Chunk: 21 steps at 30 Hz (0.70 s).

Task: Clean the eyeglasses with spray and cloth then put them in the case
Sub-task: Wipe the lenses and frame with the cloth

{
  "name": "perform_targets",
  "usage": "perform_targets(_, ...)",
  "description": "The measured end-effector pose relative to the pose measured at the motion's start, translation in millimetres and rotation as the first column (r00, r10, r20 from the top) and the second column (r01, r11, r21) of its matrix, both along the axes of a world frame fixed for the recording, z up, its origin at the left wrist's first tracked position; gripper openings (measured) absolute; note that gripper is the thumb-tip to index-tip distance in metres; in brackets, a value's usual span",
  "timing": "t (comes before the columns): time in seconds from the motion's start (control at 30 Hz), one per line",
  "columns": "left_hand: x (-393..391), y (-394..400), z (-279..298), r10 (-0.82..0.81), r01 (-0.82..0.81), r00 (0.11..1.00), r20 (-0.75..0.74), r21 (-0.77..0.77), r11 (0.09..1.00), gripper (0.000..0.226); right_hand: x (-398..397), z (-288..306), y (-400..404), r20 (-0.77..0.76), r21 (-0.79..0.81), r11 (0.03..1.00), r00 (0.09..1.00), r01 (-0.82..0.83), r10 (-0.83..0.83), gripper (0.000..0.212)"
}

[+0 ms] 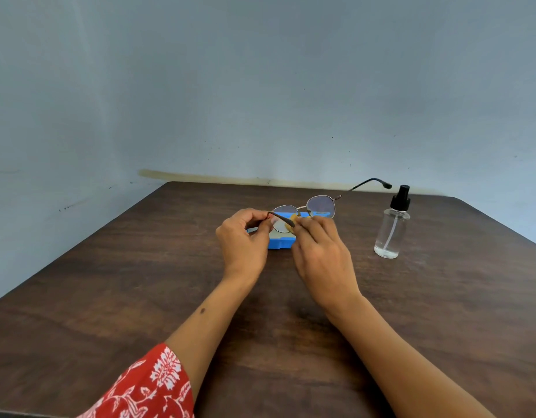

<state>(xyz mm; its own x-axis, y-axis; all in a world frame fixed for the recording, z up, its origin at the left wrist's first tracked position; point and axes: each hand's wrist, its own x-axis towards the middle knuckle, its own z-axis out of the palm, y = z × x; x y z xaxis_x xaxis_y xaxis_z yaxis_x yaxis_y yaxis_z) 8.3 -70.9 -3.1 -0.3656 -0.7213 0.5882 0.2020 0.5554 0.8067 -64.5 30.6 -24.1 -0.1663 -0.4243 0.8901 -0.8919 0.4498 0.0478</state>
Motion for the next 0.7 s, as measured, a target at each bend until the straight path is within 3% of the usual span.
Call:
perform_targets(0.2,-1,-1,-2,0.006,-0.006,1.0,0.021,-0.018,1.0,0.013,12,0,-3,0.037,0.084,0.983,0.987,-0.161,0.158,0.033)
perform_targets(0.3,-1,-1,-2,0.011,-0.011,1.0,0.015,-0.013,1.0,0.013,11,3,0,0.049,0.035,0.976,0.976,-0.213,0.211,0.03)
perform_targets(0.4,-2,3,0,0.002,-0.001,1.0,0.029,-0.04,0.999,0.014,4,6,3,0.038,-0.073,0.99,0.991,-0.125,0.128,0.028)
perform_targets(0.53,-2,10,0,-0.034,0.037,0.999,0.036,-0.072,0.997,0.011,-7,3,2,-0.054,0.024,0.999,0.998,0.035,-0.034,0.026)
perform_targets(0.7,-1,6,0,-0.017,0.017,1.0,0.003,-0.05,0.999,0.014,3,3,-3,-0.074,0.057,0.997,0.996,-0.052,0.056,0.029)
